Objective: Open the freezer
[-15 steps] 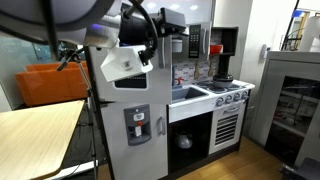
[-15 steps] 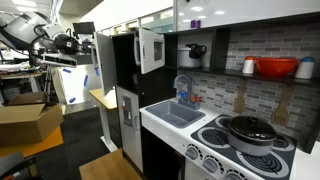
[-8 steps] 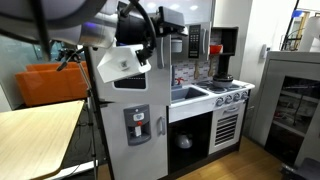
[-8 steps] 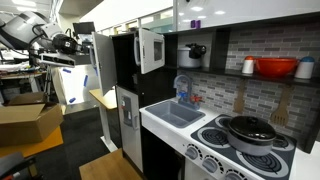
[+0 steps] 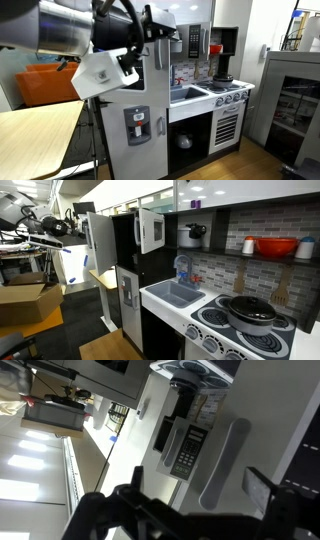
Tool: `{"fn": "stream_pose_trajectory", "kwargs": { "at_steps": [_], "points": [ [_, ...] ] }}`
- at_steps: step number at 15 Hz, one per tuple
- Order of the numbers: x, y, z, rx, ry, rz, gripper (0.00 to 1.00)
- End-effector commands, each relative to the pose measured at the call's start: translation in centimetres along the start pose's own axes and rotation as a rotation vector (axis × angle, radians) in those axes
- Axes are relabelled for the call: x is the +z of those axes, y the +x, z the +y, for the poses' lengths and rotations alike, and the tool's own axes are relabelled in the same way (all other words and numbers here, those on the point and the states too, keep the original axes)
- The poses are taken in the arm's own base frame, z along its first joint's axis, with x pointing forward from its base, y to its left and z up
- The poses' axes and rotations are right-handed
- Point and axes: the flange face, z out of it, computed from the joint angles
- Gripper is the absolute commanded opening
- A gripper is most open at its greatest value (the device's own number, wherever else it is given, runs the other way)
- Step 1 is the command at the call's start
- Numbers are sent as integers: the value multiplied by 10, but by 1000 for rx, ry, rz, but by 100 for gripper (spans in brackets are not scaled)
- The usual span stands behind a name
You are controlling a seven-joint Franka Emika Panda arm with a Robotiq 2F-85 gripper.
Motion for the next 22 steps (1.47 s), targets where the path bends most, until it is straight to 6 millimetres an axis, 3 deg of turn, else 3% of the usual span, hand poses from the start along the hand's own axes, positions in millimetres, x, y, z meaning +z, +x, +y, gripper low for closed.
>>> {"fn": "stream_pose_trajectory", "kwargs": {
  "at_steps": [1,6,9,12,16,22],
  "points": [
    [-12,8,-5,-45,39,-53,100],
    [-53,52,-1,-198,249,-152,100],
    [-75,89,14,-291,344,-213,100],
    [-84,128,30,-362,386,-278,100],
    [-65,179,40,-398,392,-365,100],
    [-4,243,49,-308,344,-490,100]
  ]
}}
